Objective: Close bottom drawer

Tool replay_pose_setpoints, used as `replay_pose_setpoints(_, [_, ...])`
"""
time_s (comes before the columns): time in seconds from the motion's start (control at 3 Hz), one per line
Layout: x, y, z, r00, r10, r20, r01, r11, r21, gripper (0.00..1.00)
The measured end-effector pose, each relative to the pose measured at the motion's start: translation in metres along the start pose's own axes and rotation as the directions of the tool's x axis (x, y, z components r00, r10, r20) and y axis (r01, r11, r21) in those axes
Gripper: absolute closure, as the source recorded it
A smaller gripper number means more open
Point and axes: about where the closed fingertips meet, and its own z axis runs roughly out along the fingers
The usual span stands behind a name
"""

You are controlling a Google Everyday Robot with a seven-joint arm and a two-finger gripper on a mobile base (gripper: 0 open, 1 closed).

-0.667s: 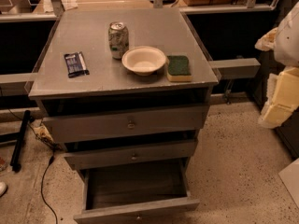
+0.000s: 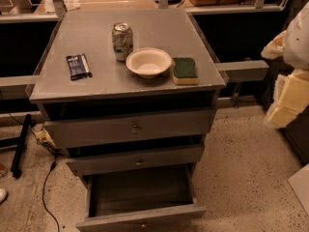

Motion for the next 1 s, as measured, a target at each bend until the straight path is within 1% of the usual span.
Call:
replay_pose_setpoints(0.33, [0.0, 0.0, 0.0, 1.0, 0.0, 0.0, 0.0, 1.0, 0.0, 0.47])
replay_pose_setpoints(1.0, [0.0, 0.0, 0.0, 1.0, 0.0, 0.0, 0.0, 1.0, 0.0, 0.93])
